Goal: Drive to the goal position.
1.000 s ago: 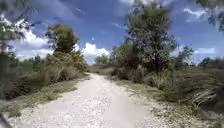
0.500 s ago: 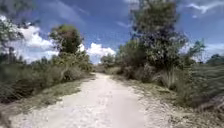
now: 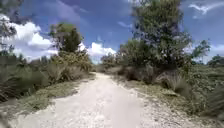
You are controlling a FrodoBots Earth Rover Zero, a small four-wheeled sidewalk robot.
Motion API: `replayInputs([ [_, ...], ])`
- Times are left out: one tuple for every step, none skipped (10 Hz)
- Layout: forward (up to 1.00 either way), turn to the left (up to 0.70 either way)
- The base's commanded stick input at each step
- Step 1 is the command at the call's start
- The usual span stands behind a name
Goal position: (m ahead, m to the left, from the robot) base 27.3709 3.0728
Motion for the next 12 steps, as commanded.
replayInputs([
  [0.50, 0.00],
  [0.50, 0.00],
  [0.50, 0.00],
  [0.50, 0.00],
  [0.50, 0.00],
  [0.50, 0.00],
  [0.50, 0.00],
  [0.50, 0.00],
  [0.50, 0.00],
  [0.50, 0.00],
  [0.50, 0.00],
  [0.50, 0.00],
])
